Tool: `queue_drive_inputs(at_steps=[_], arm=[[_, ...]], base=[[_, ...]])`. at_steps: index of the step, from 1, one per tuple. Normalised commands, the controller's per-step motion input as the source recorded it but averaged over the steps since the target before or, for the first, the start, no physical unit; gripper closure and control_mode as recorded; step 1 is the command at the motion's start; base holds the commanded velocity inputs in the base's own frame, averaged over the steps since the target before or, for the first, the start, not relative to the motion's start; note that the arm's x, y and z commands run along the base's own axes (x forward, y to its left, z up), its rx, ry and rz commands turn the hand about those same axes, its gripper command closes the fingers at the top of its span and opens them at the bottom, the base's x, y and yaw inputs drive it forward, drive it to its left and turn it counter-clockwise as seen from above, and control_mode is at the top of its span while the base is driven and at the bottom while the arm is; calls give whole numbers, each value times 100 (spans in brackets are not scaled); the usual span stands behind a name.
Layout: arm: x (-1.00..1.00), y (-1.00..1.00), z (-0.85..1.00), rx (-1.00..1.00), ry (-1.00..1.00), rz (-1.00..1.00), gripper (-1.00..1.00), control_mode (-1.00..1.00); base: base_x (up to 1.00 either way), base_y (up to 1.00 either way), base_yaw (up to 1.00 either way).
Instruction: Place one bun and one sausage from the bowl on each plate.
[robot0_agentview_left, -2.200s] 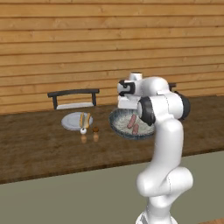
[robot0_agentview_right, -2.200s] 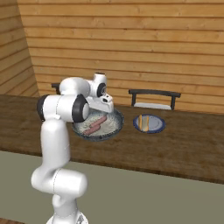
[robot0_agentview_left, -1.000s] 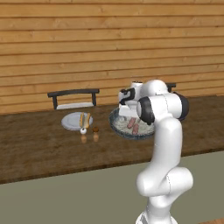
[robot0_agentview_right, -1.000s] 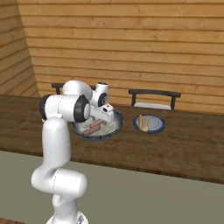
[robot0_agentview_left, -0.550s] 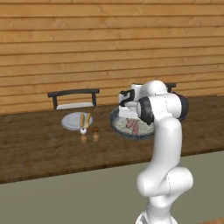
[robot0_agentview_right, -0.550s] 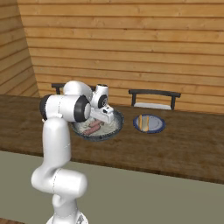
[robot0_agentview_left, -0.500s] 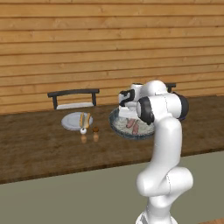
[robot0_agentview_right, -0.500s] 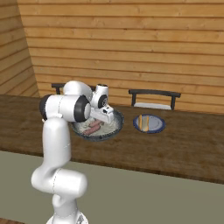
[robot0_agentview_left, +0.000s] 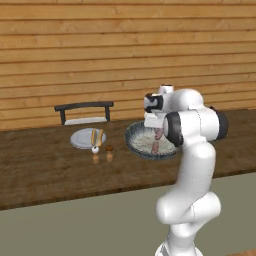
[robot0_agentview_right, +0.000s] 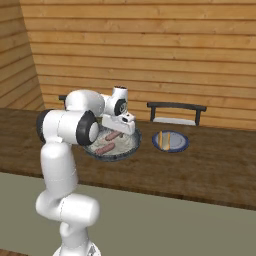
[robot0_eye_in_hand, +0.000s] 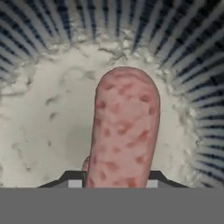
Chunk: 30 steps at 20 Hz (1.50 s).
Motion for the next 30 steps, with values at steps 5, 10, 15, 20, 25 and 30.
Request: queue_drive_inputs(at_steps=[5,10,15,20,25,30], arm=[[-40,-59,76,0,0,8,100,-100],[-32,-87,55,0,0,5,100,-100],[-10,-91,18,0,0,4,100,-100],[10,-81,7,0,0,8,100,-100],[32,-10,0,0,0,16,100,-100],[31,4,-3,0,7,36,100,-100]], base=[[0,0,0],[0,0,0],[0,0,0],[0,0,0],[0,0,0],[0,0,0]])
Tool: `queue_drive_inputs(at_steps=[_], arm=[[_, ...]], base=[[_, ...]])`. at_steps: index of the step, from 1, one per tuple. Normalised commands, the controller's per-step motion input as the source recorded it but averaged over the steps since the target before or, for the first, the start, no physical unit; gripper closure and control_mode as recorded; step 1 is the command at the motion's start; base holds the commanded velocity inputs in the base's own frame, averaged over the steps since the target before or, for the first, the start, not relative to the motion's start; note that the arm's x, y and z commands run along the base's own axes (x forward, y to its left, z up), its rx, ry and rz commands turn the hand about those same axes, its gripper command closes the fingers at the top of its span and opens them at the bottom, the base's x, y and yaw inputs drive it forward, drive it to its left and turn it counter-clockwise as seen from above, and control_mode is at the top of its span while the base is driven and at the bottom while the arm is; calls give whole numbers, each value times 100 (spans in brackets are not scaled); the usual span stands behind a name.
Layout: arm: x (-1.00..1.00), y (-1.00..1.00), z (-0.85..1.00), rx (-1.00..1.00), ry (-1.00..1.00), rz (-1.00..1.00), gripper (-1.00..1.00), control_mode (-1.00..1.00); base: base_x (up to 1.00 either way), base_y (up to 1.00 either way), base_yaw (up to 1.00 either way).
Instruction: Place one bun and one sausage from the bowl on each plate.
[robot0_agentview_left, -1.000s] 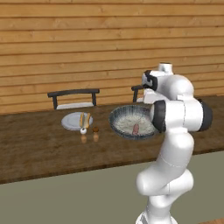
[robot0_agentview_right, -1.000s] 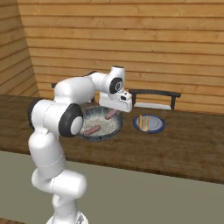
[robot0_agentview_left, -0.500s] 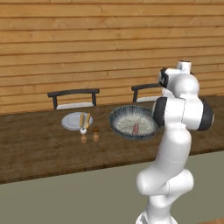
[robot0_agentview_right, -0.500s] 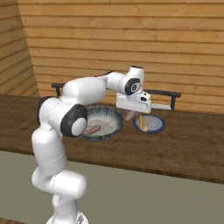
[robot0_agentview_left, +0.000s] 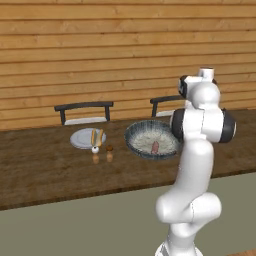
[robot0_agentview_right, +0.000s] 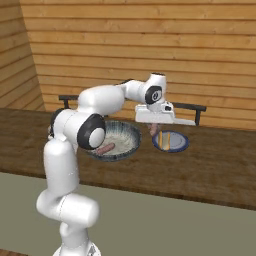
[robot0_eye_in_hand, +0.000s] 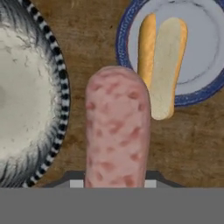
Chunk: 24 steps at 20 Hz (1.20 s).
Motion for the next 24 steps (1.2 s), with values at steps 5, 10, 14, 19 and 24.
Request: queue_drive_inputs(at_steps=[5,10,14,19,24], arm=[[31,2,-63,0,1,32,100,-100],[33,4,-59,6,0,21,100,-100],[52,0,-9,10,0,11,100,-100],[46,0,-46,4,0,2,100,-100],[44,0,-33,0,0,0,100,-100]], base=[[0,0,0],[0,0,0],[0,0,0],[0,0,0],[0,0,0]])
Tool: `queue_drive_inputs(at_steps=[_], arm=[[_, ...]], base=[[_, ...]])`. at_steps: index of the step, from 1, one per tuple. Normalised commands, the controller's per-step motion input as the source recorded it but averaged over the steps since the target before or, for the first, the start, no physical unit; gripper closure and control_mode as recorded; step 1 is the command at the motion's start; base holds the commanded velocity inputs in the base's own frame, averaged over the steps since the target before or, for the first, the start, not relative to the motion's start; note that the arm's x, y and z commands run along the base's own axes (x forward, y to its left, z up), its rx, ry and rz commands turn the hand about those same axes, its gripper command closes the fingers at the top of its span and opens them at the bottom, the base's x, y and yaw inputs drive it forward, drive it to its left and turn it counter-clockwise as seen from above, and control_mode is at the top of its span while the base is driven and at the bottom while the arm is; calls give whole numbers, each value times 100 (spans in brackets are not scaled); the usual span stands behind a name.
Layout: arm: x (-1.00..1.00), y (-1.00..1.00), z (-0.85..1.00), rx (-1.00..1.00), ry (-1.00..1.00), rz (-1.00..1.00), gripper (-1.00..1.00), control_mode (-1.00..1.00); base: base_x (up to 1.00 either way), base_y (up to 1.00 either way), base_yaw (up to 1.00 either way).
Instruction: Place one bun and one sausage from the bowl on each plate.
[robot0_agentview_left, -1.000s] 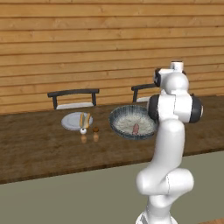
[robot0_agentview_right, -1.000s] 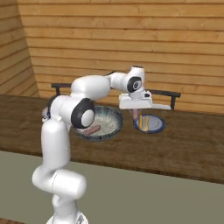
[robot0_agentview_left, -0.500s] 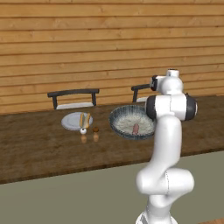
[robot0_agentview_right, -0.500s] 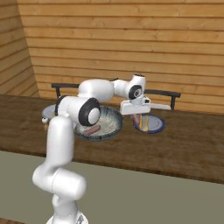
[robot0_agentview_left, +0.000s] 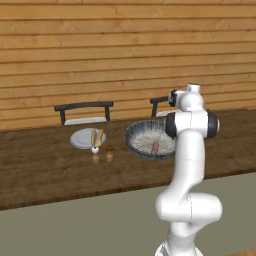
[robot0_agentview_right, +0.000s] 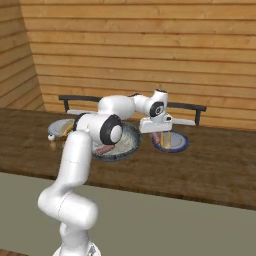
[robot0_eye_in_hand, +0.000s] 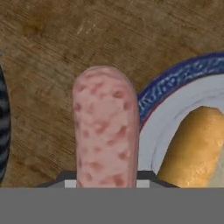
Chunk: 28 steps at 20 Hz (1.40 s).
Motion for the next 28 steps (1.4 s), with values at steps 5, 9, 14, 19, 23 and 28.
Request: queue_drive_inputs(at_steps=[5,9,14,19,23,28], arm=[[30,-13,-10,0,-3,0,100,-100],[9,-31,-9,0,-4,0,100,-100],[-12,0,-23,0,-1,0,-100,-100],[-24,28,-1,-1,-3,0,-100,-100],[-9,0,14,0,-13,-2,-100,-100],[-48,27,51,-1,-14,-7,-100,-100]], base=[[0,0,0],[0,0,0],[0,0,0],[0,0,0],[0,0,0],[0,0,0]])
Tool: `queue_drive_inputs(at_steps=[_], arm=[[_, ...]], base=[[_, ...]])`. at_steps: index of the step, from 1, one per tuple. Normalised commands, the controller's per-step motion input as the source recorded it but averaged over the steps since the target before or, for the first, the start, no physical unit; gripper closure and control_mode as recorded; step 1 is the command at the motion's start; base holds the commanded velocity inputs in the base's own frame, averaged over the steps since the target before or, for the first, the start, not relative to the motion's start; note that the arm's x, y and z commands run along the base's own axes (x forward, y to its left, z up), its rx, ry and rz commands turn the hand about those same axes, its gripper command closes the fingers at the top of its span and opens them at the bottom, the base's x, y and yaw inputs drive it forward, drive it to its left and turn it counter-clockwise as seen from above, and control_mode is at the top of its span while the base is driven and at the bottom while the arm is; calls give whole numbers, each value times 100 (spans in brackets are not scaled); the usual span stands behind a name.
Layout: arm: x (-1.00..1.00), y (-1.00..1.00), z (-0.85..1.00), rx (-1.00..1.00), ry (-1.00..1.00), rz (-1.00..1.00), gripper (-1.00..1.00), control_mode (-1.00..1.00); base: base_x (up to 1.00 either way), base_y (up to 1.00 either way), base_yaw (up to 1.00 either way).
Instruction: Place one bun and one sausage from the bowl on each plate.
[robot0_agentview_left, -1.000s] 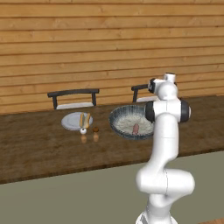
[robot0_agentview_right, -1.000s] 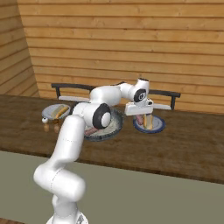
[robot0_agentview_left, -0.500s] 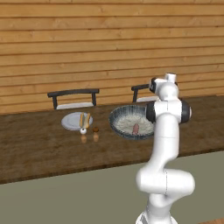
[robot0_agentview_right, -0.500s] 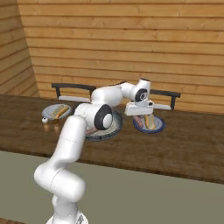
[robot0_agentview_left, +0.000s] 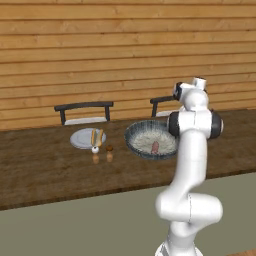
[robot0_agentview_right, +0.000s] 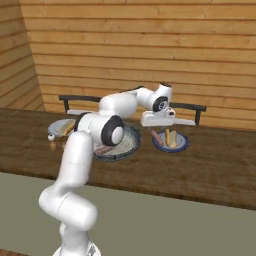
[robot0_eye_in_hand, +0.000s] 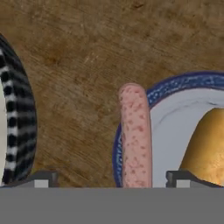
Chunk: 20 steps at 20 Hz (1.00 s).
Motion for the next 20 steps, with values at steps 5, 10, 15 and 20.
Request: queue_drive_inputs(at_steps=[5,10,15,20], arm=[[-72,74,28,-3,-4,-14,-100,-100],[-48,79,19,-1,0,-18,-100,-100],[-29,40,6,0,6,-14,-100,-100],[-8,4,-9,0,2,-2,-100,-100]], base=[[0,0,0],[0,0,0],[0,0,0],[0,0,0]])
